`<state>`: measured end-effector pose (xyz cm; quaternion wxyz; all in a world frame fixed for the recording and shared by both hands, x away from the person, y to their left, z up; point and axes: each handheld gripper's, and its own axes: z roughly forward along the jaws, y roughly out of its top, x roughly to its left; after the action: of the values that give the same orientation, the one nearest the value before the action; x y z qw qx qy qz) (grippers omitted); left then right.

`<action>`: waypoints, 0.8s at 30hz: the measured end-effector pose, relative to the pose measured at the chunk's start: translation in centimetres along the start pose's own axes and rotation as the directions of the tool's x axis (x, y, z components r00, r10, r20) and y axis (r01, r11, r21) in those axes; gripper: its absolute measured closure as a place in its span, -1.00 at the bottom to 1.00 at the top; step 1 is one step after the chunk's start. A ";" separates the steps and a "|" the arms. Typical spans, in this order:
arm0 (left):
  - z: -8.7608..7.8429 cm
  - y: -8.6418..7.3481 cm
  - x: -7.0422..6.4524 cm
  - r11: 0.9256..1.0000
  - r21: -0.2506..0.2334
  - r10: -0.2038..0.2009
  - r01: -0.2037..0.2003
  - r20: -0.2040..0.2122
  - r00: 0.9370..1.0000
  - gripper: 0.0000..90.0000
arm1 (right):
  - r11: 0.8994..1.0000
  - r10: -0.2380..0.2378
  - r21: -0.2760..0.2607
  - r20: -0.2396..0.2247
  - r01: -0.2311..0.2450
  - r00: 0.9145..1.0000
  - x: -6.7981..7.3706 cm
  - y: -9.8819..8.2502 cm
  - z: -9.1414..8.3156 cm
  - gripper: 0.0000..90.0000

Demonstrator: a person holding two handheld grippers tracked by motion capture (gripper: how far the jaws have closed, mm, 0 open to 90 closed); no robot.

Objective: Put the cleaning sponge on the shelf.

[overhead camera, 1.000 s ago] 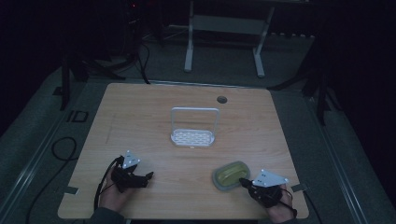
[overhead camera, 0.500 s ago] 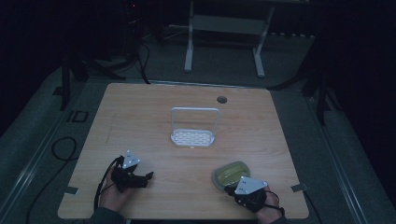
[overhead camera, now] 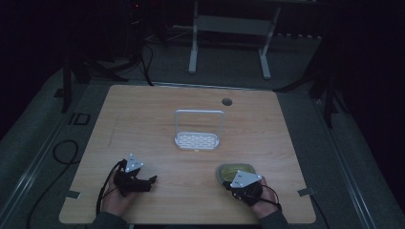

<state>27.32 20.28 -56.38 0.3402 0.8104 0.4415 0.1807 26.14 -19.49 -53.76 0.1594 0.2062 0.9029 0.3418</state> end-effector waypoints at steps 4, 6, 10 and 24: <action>0.0 0.0 0.0 1.000 0.000 0.001 -0.001 0.000 1.000 -0.72 | 1.000 0.029 0.000 0.021 -0.029 0.999 -0.8 0.4 0.5 1.00; 0.0 0.0 0.0 1.000 0.000 0.000 0.000 0.000 1.000 -0.72 | 0.999 0.042 0.000 0.032 -0.042 0.999 -1.1 0.5 0.7 1.00; 0.0 0.0 0.0 1.000 0.000 0.001 -0.001 0.000 1.000 -0.72 | 0.997 0.073 -0.005 0.039 -0.073 0.997 -1.9 0.6 1.1 1.00; 0.0 0.0 0.0 1.000 0.000 0.000 0.000 0.000 1.000 -0.72 | 0.993 0.099 -0.060 0.017 -0.098 0.995 -3.7 1.8 -1.6 0.81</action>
<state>27.33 20.28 -56.38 0.3403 0.8104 0.4413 0.1809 29.11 -20.88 -50.84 0.1575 0.2493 0.8795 0.3735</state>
